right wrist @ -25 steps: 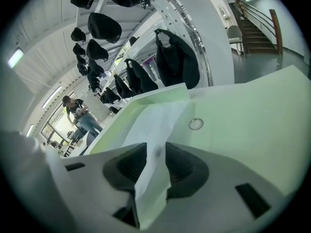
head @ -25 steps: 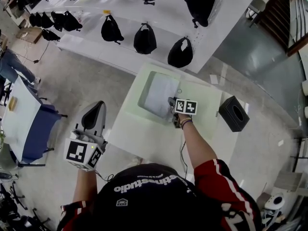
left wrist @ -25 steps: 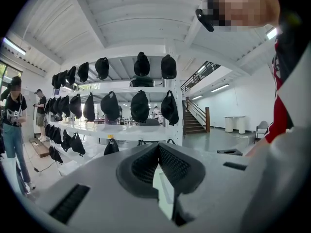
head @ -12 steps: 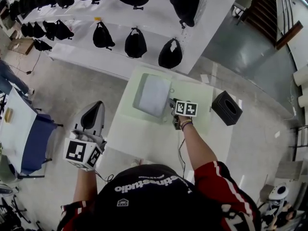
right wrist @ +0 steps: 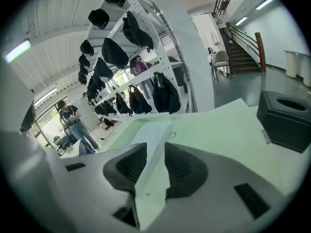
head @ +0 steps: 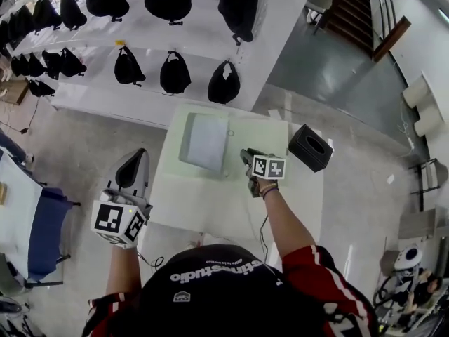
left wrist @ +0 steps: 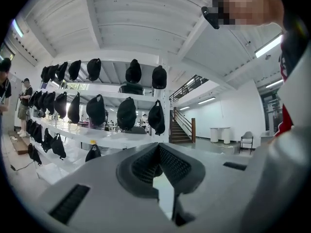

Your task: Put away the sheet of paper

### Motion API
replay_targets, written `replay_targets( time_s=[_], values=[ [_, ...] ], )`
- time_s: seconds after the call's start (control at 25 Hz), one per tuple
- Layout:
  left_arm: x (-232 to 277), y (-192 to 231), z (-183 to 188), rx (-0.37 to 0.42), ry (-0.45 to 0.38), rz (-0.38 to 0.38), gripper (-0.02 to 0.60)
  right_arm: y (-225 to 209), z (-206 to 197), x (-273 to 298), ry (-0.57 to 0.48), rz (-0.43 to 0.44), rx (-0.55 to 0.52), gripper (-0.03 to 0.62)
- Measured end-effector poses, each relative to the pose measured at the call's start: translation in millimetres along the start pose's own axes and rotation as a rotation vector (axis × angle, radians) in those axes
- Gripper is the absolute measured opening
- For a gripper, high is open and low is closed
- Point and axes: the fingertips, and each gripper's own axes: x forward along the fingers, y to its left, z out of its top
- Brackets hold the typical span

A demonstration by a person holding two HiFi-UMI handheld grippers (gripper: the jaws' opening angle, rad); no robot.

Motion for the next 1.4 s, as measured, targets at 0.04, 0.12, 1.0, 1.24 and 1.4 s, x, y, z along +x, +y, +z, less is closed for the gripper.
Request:
replay_targets(
  time_s=[0.04,0.12,1.0,1.24,1.4],
  values=[
    [0.3,-2.1,0.2,0.0,-0.004,-0.011,0.004,1.5,1.2,-8.1,-0.015,-0.003,-0.001,0.112],
    [0.9,-6.3,0.0,-0.004,-0.01,-0.033,0.003,3.9,2.7,-24.1,-0.044,-0.013,-0.004,0.111],
    [-27.1,-38.8,5.8,-0.029,-0.037,-0.2,0.003,91.0,8.6,-206.5,-0.312,-0.111,-0.177,0.107],
    [-30.5,-50.1,7.7,-0.034,-0.039,-0.235,0.003,121.2,29.9,-252.7,-0.416,-0.115,-0.2,0.101],
    [-31.0,-53.0,13.8,-0.037,-0.047,-0.225,0.003,140.5,51.6,-277.9,-0.482,-0.09,-0.223,0.097]
  ],
)
